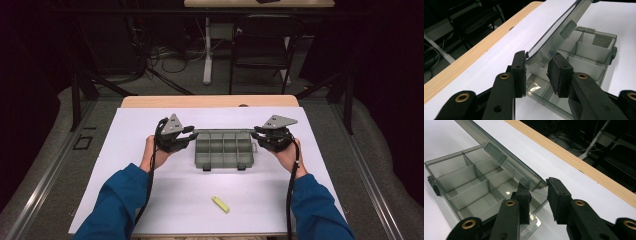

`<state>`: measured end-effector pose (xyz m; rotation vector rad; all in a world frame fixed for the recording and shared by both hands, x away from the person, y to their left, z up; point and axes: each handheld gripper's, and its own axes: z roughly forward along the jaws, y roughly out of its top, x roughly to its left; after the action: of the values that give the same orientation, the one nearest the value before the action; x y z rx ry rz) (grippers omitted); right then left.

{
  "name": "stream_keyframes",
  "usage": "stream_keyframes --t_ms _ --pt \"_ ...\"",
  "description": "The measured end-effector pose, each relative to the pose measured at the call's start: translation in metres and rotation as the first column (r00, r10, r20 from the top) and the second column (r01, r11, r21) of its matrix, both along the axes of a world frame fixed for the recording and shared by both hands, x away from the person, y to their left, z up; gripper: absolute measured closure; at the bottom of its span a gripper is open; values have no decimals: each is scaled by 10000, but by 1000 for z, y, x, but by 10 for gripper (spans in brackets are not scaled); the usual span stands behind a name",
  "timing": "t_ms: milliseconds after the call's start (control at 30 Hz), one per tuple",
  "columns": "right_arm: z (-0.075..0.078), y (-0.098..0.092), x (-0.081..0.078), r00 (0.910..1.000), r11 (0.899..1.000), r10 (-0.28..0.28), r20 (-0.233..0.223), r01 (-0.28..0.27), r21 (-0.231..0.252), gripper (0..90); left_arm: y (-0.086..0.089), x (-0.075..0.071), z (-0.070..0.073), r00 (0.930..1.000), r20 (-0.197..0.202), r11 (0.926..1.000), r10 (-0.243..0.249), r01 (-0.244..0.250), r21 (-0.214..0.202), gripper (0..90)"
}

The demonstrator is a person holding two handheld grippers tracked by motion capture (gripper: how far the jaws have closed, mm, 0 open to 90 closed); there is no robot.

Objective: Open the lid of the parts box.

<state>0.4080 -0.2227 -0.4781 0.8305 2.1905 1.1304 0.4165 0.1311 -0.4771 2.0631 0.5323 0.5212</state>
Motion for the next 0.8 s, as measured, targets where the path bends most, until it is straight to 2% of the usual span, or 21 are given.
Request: stream_keyframes --t_ms 233,800 --pt "4 1 4 9999 10000 -43 -115 42 -63 731 1 6 0 9999 -160 10000 -25 25 -24 695" --pt "11 1 14 9996 9999 -71 -284 67 -137 754 -1 16 4 9998 -175 10000 40 -40 15 711"
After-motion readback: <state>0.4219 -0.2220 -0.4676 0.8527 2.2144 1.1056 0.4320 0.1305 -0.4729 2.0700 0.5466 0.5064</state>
